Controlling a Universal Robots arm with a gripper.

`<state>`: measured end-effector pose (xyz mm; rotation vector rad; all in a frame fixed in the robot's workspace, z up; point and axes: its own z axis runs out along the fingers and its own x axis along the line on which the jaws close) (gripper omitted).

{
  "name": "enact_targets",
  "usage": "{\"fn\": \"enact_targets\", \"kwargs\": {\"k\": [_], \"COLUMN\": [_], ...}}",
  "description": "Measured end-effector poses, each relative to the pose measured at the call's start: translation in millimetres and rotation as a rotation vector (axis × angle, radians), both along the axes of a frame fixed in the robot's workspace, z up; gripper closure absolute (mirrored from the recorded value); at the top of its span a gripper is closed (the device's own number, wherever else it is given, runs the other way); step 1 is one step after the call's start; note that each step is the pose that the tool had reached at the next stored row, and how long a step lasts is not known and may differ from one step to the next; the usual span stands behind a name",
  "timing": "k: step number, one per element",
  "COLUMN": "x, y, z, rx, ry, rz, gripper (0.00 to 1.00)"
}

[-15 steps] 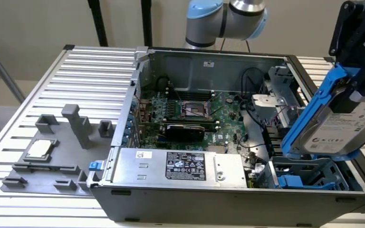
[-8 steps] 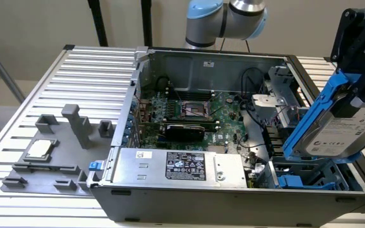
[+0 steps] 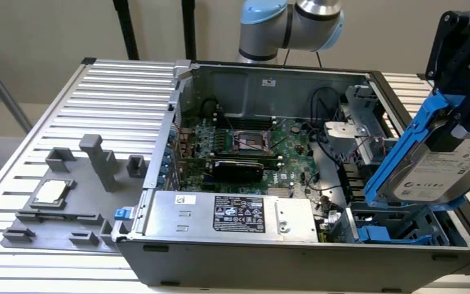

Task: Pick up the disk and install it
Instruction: 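Insert the disk into the insertion slot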

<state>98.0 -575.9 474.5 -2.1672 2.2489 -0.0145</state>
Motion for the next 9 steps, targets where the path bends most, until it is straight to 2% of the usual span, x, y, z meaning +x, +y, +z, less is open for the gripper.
{"fn": "enact_targets", "kwargs": {"k": [7,9], "x": [0.0,0.0], "y": [0.0,0.0], "z": [-1.2,-3.7], "rx": [0.0003,-0.0001], "ry": [0.0001,0.0022], "rz": [0.000,0.000], "gripper": [1.00,1.00]}}
